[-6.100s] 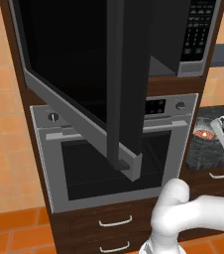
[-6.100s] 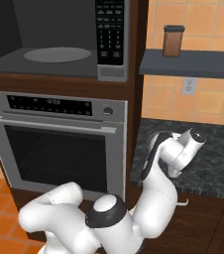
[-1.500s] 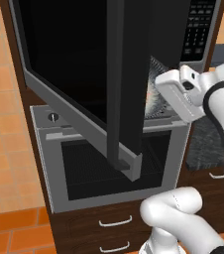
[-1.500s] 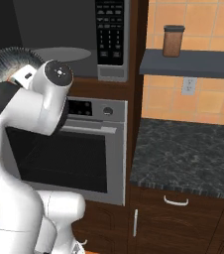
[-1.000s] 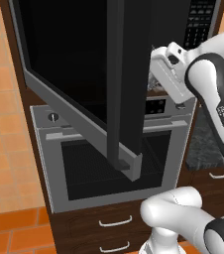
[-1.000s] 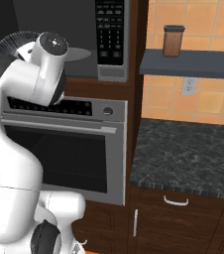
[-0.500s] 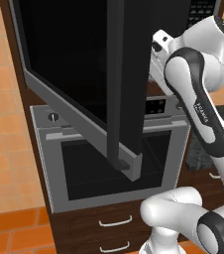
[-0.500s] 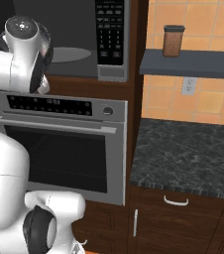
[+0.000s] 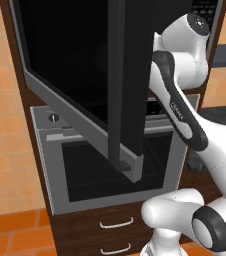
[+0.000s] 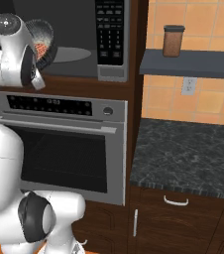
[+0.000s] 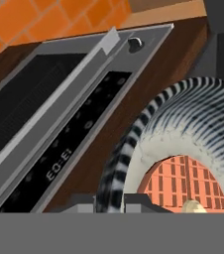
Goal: Open the microwave, place the bowl with waffle inside the microwave, then close the microwave door and turn it on.
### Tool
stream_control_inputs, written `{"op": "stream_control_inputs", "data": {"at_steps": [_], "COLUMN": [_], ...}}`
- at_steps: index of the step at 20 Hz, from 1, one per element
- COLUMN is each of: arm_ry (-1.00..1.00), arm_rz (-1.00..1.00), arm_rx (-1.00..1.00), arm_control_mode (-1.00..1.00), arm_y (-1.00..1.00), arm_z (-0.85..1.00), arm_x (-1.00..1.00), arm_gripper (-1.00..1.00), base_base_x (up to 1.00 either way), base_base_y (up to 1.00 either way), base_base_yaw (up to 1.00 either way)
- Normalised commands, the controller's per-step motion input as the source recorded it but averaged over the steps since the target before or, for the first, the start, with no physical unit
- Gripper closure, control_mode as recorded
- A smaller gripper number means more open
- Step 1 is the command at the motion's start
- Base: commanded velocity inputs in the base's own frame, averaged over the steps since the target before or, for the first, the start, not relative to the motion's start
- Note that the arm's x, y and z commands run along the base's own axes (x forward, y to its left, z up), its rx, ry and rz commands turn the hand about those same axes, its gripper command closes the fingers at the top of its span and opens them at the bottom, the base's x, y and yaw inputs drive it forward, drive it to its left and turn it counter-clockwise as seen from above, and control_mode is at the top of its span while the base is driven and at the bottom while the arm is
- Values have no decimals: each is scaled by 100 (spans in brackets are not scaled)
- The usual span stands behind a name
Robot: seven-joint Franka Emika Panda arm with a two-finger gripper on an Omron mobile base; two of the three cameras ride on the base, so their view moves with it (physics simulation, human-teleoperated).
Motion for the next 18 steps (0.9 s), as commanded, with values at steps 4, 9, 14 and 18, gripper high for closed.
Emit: {"op": "stream_control_inputs", "data": {"at_steps": [4,9,14,18], "arm_ry": [14,27,21,2], "arm_rz": [-17,-13,-7,-1], "arm_rx": [6,15,13,0], "arm_control_mode": [-100,-100,-100,-100], "arm_y": [0,2,11,35], "arm_z": [0,0,0,-8], "arm_x": [71,80,83,60], "arm_gripper": [100,100,100,100], "base_base_x": [0,0,0,0], "base_base_y": [0,0,0,0], "base_base_yaw": [0,0,0,0]}}
